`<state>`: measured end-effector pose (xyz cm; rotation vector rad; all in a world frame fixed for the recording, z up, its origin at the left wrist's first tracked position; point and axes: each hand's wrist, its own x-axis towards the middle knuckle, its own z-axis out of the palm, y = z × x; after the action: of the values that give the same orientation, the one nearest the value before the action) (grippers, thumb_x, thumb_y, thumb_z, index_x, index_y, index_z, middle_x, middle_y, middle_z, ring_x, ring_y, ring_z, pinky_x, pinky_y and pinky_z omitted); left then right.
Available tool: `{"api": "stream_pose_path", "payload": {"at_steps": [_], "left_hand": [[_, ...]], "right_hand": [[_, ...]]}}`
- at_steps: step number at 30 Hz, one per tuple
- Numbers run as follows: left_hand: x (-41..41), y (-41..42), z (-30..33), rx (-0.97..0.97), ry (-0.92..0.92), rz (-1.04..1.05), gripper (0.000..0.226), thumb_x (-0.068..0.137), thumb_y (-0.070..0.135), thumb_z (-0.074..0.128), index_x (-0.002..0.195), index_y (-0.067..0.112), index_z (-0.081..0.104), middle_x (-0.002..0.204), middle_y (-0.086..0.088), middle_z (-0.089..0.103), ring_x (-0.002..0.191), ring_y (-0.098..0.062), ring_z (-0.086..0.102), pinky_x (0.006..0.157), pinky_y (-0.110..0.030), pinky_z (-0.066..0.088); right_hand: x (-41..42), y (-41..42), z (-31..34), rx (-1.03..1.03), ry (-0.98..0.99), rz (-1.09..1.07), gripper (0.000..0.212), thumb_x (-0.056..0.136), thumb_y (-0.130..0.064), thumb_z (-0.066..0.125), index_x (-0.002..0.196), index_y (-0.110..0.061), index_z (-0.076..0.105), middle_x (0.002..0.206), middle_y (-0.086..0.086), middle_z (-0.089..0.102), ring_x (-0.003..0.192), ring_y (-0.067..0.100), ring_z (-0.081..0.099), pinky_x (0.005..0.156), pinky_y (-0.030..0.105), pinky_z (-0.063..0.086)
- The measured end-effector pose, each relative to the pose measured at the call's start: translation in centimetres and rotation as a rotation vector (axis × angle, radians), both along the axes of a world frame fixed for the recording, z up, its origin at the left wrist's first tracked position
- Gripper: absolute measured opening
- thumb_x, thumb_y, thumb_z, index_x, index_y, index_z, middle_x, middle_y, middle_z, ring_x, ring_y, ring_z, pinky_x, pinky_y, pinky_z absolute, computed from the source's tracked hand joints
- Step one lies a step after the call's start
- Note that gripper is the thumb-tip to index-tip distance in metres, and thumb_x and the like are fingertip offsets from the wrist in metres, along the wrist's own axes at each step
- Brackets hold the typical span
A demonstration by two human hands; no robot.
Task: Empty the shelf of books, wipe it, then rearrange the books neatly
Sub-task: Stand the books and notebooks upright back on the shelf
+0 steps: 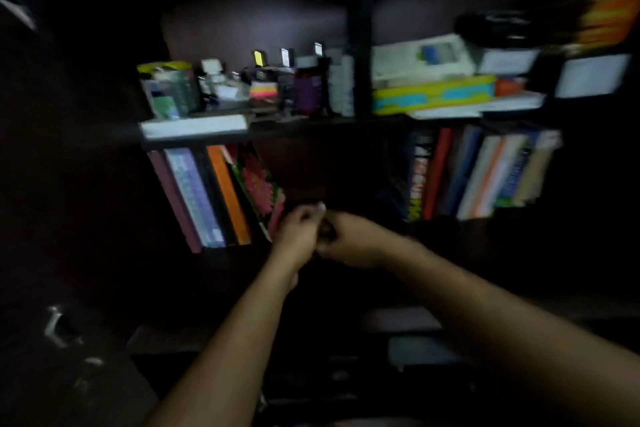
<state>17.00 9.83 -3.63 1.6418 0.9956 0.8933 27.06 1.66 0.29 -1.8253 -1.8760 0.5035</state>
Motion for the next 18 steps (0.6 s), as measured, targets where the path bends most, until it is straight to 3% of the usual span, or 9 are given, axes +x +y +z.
{"api": "stream_pose_path", "payload": {"at_steps": [1, 3, 5, 8, 12, 15, 16, 18], "left_hand": [[0.9, -2.3, 1.6, -0.022, -0.043, -0.064, 0.021, 0.104, 0.041, 0.052, 0.093, 0.026, 0.061, 0.094, 0.01, 0.066, 0.075, -0.003, 0.058, 0.066, -0.021, 0.049], [2.8, -7.5, 3.8, -0.082, -0.122, -0.204, 0.025, 0.106, 0.042, 0.046, 0.097, 0.027, 0.064, 0.095, 0.003, 0.072, 0.071, -0.009, 0.067, 0.057, -0.023, 0.051], [4.8, -12.6, 4.6, -0.118, -0.152, -0.35, 0.026, 0.106, 0.041, 0.046, 0.102, 0.025, 0.067, 0.093, 0.003, 0.073, 0.067, -0.009, 0.07, 0.049, -0.02, 0.048], [8.9, -20.1, 3.5, -0.192, -0.071, -0.581, 0.023, 0.103, 0.04, 0.052, 0.108, 0.023, 0.067, 0.099, -0.007, 0.073, 0.072, -0.018, 0.07, 0.052, -0.022, 0.048], [15.3, -30.6, 2.9, -0.168, -0.01, -0.808, 0.021, 0.105, 0.036, 0.051, 0.108, 0.021, 0.066, 0.103, -0.012, 0.072, 0.077, -0.023, 0.07, 0.055, -0.027, 0.052], [18.3, -38.6, 3.3, -0.116, -0.06, -0.894, 0.024, 0.107, 0.033, 0.044, 0.103, 0.023, 0.066, 0.099, -0.005, 0.073, 0.074, -0.012, 0.07, 0.053, -0.023, 0.052], [19.1, -41.2, 3.3, -0.091, -0.074, -0.925, 0.025, 0.108, 0.032, 0.043, 0.106, 0.023, 0.066, 0.101, -0.005, 0.073, 0.079, -0.01, 0.07, 0.056, -0.021, 0.054], [20.3, -45.8, 3.0, -0.113, -0.093, -1.019, 0.028, 0.107, 0.037, 0.044, 0.112, 0.022, 0.067, 0.108, -0.003, 0.073, 0.095, -0.015, 0.071, 0.079, -0.028, 0.059]], "right_hand": [[0.4, -2.2, 1.1, 0.048, 0.027, -0.046, 0.051, 0.092, -0.023, 0.07, 0.138, -0.008, 0.053, 0.126, 0.002, 0.064, 0.107, 0.001, 0.057, 0.088, 0.01, 0.044], [2.3, -7.1, 1.8, 0.108, 0.032, -0.181, 0.064, 0.084, -0.041, 0.071, 0.138, -0.012, 0.051, 0.129, 0.004, 0.065, 0.114, 0.014, 0.064, 0.097, 0.03, 0.052], [5.0, -12.9, 1.7, 0.121, -0.057, -0.268, 0.071, 0.078, -0.053, 0.066, 0.137, -0.021, 0.047, 0.129, 0.005, 0.063, 0.118, 0.019, 0.062, 0.098, 0.04, 0.052], [8.9, -22.6, 0.5, 0.039, -0.148, -0.406, 0.085, 0.066, -0.069, 0.057, 0.139, -0.029, 0.042, 0.126, 0.004, 0.059, 0.118, 0.024, 0.059, 0.099, 0.044, 0.051], [12.2, -35.0, 0.1, -0.108, -0.277, -0.655, 0.093, 0.06, -0.074, 0.043, 0.141, -0.028, 0.041, 0.124, 0.005, 0.057, 0.113, 0.031, 0.059, 0.094, 0.05, 0.051], [12.6, -42.4, 1.7, -0.065, -0.295, -0.804, 0.082, 0.061, -0.07, 0.044, 0.129, -0.027, 0.055, 0.116, 0.004, 0.066, 0.105, 0.028, 0.064, 0.089, 0.046, 0.054], [12.7, -45.0, 2.1, -0.061, -0.286, -0.857, 0.081, 0.059, -0.069, 0.045, 0.126, -0.025, 0.058, 0.115, 0.004, 0.067, 0.103, 0.029, 0.065, 0.088, 0.046, 0.054], [12.1, -49.8, 3.0, -0.075, -0.247, -0.957, 0.077, 0.06, -0.064, 0.046, 0.124, -0.022, 0.06, 0.118, 0.006, 0.066, 0.107, 0.03, 0.063, 0.091, 0.048, 0.052]]}}
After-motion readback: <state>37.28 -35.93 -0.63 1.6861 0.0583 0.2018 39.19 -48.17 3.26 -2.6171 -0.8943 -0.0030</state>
